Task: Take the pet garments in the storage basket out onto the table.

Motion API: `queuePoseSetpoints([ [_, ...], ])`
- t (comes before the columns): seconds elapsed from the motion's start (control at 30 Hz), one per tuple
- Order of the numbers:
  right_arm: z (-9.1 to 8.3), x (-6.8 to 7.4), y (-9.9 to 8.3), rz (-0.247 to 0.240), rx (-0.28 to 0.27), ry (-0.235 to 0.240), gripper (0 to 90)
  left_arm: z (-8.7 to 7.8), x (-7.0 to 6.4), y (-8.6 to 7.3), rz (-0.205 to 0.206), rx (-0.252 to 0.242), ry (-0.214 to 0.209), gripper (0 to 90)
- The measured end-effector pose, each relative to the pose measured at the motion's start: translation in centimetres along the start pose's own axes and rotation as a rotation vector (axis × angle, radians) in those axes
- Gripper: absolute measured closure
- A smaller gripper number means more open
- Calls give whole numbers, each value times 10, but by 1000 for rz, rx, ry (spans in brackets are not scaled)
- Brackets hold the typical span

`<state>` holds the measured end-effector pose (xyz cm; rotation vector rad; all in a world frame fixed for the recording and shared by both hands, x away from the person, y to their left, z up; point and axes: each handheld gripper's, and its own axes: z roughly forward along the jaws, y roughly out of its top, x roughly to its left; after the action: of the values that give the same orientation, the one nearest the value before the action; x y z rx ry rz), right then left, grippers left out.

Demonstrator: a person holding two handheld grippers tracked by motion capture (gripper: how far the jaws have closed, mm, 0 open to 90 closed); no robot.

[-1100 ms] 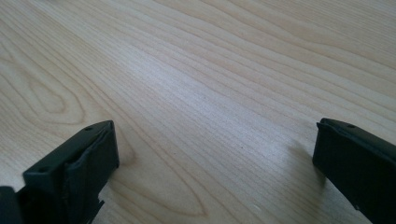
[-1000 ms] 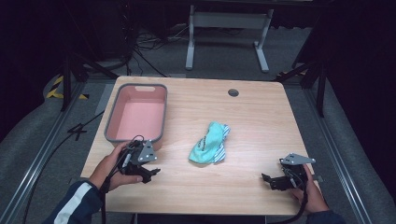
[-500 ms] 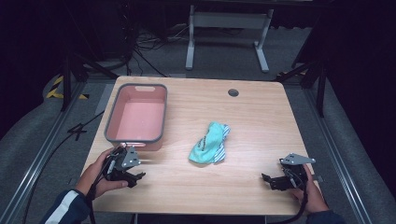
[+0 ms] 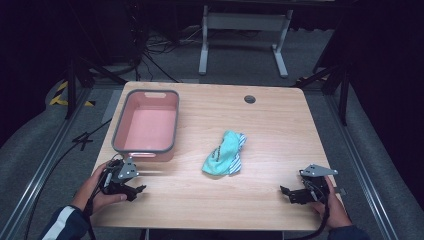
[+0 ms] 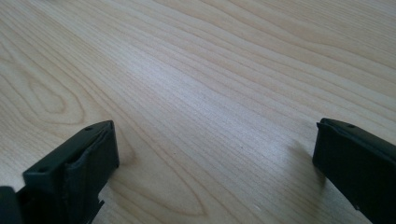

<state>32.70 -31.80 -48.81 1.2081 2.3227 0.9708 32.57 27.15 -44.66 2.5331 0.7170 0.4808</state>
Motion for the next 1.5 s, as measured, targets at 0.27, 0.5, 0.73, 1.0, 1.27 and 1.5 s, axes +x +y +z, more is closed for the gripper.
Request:
queuePoseSetpoints([
  [0.27, 0, 0, 0, 0, 0, 0, 4, 4, 7, -20, -51, -18, -32, 200],
  [0.5, 0, 0, 0, 0, 0, 0, 4, 5, 15, -39, -138, -79, -68, 197],
  [0.73, 0, 0, 0, 0, 0, -1, 4, 5, 20, -54, -214, -121, -89, 180],
  [1.0, 0, 0, 0, 2, 1, -3, 5, 7, 19, -65, -259, -193, -72, 147],
  [1.27, -1, 1, -1, 2, 1, -7, 5, 8, 18, -65, -261, -192, -73, 144],
  [1.5, -1, 2, -1, 8, 1, -8, 4, 7, 18, -65, -267, -194, -70, 143],
])
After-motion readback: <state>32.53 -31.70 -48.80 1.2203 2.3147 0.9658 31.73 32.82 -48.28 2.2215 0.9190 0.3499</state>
